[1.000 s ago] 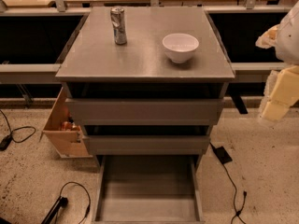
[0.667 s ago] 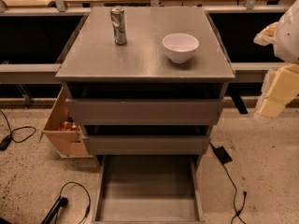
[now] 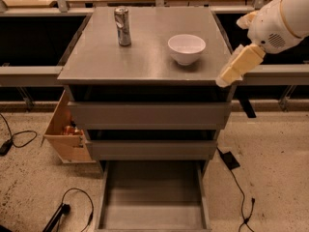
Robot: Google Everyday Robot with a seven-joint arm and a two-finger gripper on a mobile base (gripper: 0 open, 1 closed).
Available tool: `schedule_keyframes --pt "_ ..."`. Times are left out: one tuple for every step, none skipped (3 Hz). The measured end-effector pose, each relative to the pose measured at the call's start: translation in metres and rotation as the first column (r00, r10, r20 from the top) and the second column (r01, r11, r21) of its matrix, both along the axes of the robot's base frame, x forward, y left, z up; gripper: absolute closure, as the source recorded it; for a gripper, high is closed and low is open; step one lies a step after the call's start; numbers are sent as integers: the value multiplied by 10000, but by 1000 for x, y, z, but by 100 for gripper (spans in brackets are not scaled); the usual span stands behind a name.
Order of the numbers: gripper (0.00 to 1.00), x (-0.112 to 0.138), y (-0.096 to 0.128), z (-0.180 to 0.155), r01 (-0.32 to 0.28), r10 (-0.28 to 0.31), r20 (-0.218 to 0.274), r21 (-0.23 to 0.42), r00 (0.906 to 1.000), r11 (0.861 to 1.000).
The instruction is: Place redbull can into bottom drawer
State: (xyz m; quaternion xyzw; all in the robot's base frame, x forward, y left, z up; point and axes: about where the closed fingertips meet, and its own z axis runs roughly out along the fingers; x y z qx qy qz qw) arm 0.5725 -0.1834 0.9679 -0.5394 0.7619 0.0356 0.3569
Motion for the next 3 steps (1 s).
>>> schedule_keyframes --pt "0 46 15 5 629 -761 796 1565 9939 9857" --pt "0 75 20 13 1132 -1463 1331 2294 9802 9667" --pt "0 76 20 13 1128 -1462 1336 2297 9802 9667"
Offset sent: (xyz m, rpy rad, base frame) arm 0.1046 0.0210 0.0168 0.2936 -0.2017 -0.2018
